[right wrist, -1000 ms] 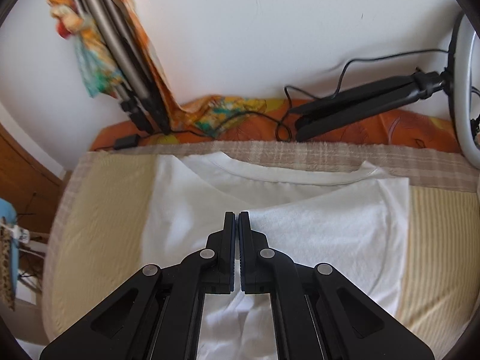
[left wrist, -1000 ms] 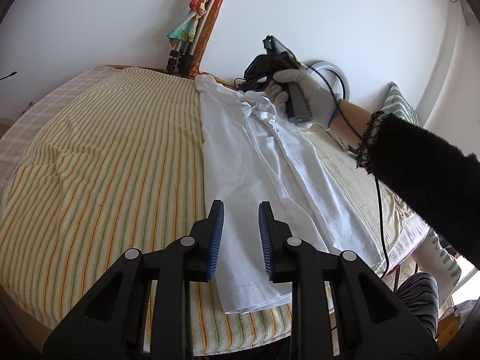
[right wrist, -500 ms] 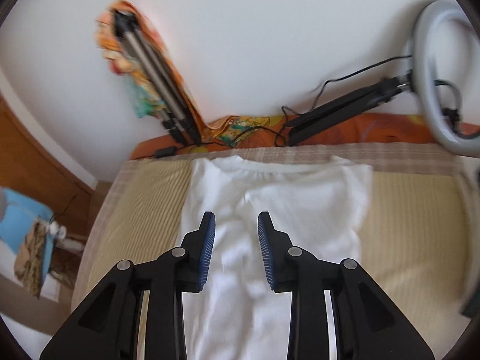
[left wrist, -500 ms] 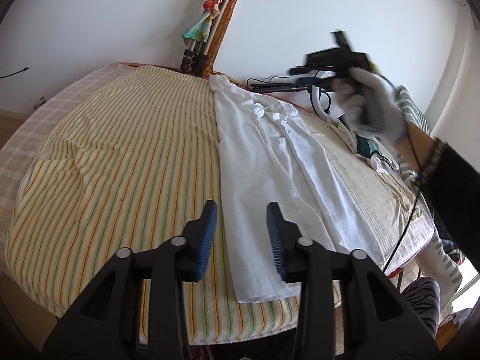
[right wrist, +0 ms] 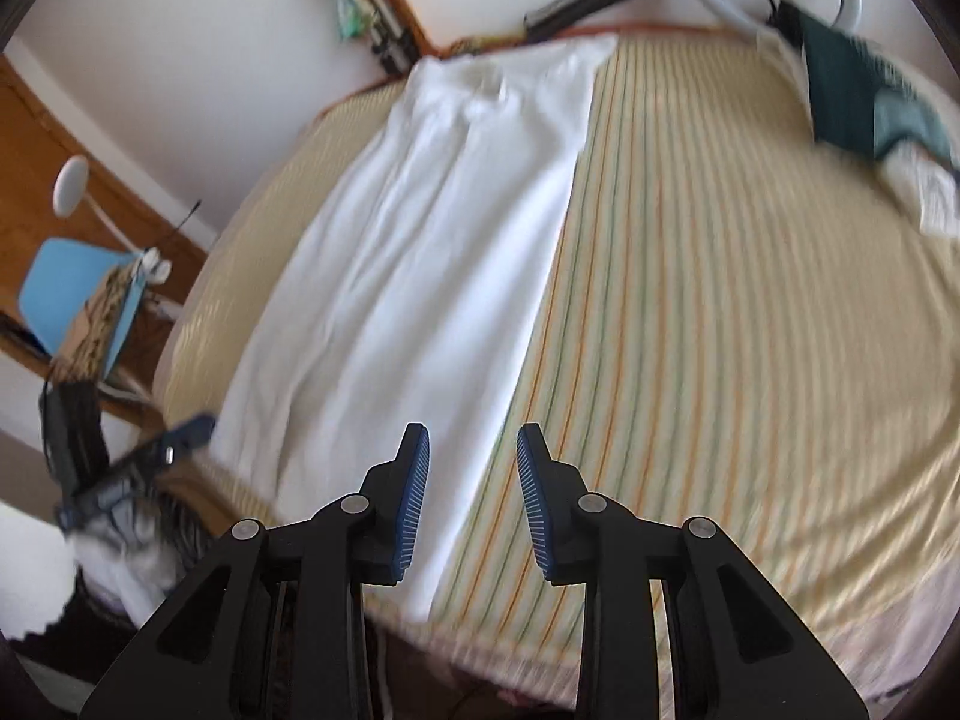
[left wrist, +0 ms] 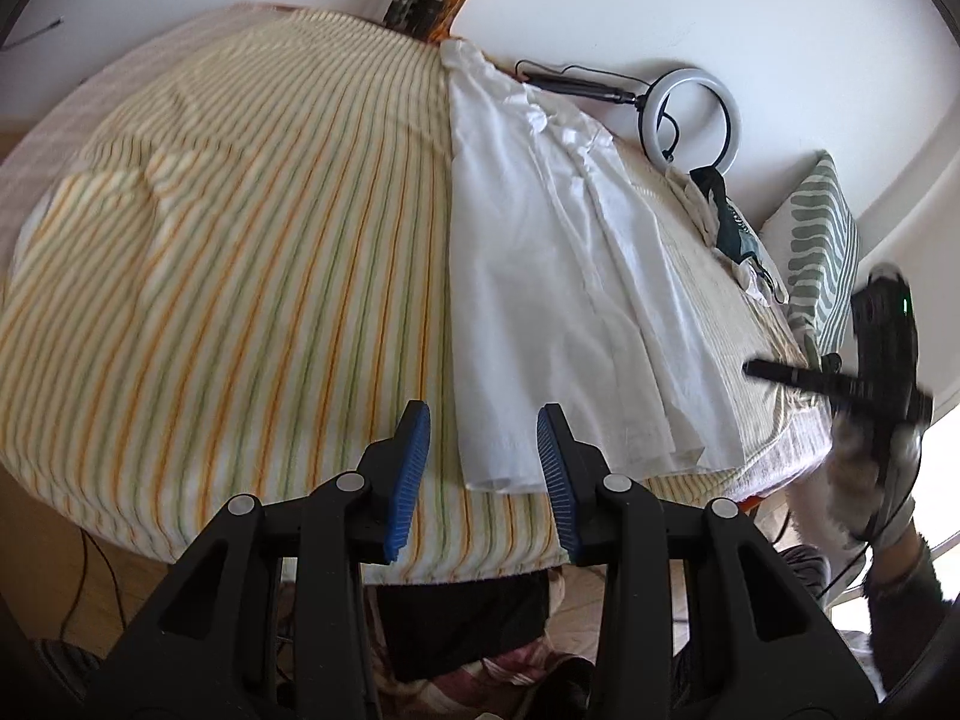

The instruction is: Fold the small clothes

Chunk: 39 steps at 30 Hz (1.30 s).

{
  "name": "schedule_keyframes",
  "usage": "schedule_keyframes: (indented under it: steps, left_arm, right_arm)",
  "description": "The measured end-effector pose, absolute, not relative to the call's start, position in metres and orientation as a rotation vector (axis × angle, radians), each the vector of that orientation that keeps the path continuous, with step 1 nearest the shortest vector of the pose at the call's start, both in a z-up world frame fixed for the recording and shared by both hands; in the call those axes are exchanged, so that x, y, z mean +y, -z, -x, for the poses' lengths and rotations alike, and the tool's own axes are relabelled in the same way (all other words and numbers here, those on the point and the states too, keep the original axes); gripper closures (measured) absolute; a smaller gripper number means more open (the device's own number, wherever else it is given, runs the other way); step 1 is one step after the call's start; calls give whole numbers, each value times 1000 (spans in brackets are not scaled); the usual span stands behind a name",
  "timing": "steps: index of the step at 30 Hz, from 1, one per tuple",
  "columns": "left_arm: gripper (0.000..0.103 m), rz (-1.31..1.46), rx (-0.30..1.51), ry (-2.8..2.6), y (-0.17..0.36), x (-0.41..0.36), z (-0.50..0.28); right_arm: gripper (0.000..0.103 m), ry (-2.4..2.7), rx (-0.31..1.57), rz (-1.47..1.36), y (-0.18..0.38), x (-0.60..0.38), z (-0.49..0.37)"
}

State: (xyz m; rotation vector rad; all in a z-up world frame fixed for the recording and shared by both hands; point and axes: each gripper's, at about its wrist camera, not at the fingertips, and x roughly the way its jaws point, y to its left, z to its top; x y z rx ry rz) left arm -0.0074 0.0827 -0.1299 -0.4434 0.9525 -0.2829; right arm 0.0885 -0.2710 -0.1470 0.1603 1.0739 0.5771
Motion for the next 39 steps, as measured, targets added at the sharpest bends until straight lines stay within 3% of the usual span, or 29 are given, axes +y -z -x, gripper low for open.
schedule_keyframes:
  steps: [7,9,10,12,14,39]
  left_arm:
    - [68,544,971,290,135,88,8]
    - [87,560,992,314,139,85,6]
    - [92,557,1000,314,140,82,4]
    - [96,525,987,305,139,77,4]
    - [100,532,986,310,137,77,3]
    - [101,508,937,311,119,82,10]
  right_arm:
    - [72,-623,1088,-247,174,-275,-60]
    - [72,-649,1085,-275,175,-275,-61]
    - [75,-653,1077,-274,175,-274,-61]
    - [98,-695,1090,-277,178,-269,-58]
    - [100,-699,1098,-304,186,-271,-54]
    - [102,-685,1067,-444,179,-302,-42]
